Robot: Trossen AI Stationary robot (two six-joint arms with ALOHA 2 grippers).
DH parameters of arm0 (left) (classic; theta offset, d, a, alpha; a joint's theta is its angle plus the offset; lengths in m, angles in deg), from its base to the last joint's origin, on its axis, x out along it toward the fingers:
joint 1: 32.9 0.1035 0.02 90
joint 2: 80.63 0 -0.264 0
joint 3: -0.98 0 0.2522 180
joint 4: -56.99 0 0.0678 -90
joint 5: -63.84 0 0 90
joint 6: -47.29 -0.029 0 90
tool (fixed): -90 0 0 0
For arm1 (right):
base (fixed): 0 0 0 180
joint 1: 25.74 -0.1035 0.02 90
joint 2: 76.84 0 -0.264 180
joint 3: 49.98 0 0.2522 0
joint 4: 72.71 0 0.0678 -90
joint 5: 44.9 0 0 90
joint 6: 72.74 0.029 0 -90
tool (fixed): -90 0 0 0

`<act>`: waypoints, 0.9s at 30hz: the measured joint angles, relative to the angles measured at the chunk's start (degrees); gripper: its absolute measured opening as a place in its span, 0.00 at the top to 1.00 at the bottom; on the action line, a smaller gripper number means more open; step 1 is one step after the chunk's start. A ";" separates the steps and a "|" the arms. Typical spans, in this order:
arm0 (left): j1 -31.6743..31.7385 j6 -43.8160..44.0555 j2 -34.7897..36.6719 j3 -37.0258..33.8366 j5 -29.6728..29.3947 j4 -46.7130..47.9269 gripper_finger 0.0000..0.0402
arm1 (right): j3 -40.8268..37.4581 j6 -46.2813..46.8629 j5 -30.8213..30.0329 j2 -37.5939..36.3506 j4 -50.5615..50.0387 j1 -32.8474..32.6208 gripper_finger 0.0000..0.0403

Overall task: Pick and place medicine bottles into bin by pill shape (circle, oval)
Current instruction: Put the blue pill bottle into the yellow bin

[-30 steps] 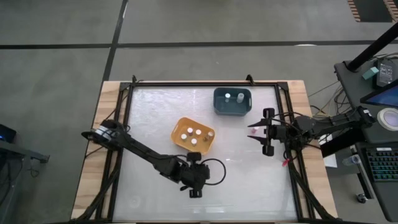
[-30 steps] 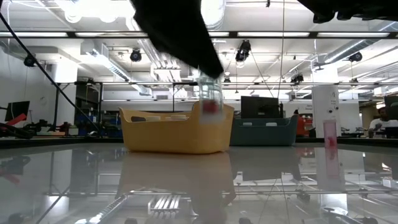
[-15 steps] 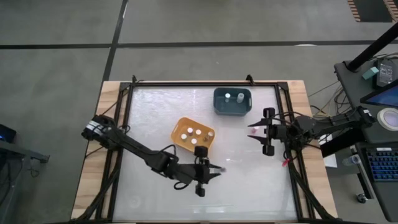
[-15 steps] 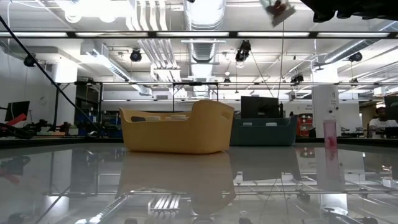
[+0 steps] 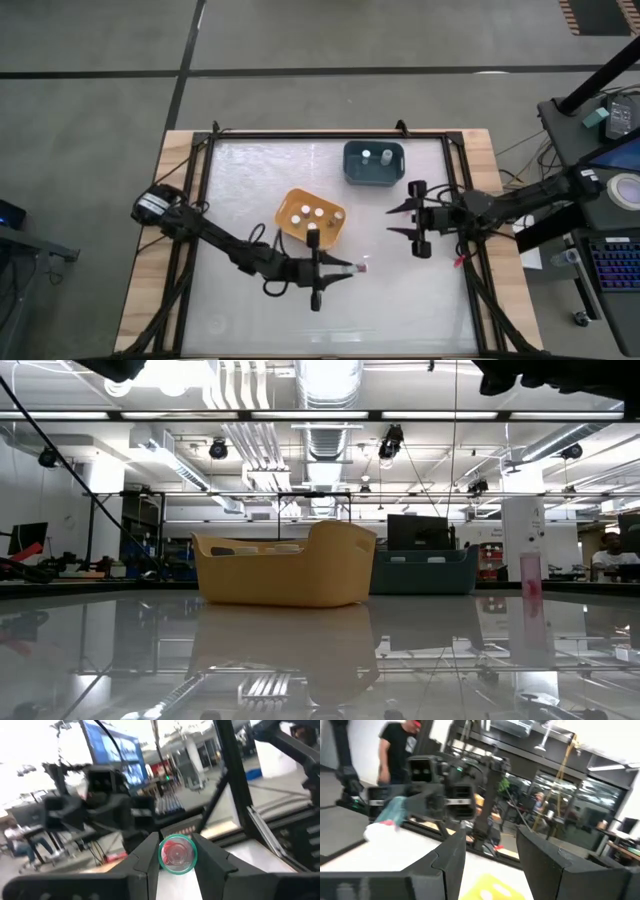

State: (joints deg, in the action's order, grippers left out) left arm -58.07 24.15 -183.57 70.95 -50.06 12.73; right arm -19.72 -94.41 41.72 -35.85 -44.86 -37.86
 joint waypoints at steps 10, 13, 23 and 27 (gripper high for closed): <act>-0.02 -7.89 0.00 -4.03 0.39 -19.86 0.80 | 7.12 -0.19 6.56 12.97 2.82 -1.61 0.59; 0.00 -7.87 0.00 -4.34 0.38 -20.69 0.80 | 10.06 1.94 6.46 15.24 2.66 -2.23 0.59; -0.02 -7.62 0.00 -4.51 -0.61 -21.03 0.80 | 15.56 0.80 6.45 21.66 1.99 -4.52 0.44; 0.07 -7.65 0.00 -4.50 -3.46 -21.04 0.80 | 16.88 0.57 6.43 23.67 2.12 -4.52 0.40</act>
State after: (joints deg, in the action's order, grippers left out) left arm -58.01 16.51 -183.57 66.45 -53.51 -8.31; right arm -2.85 -93.84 48.15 -12.18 -42.74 -42.38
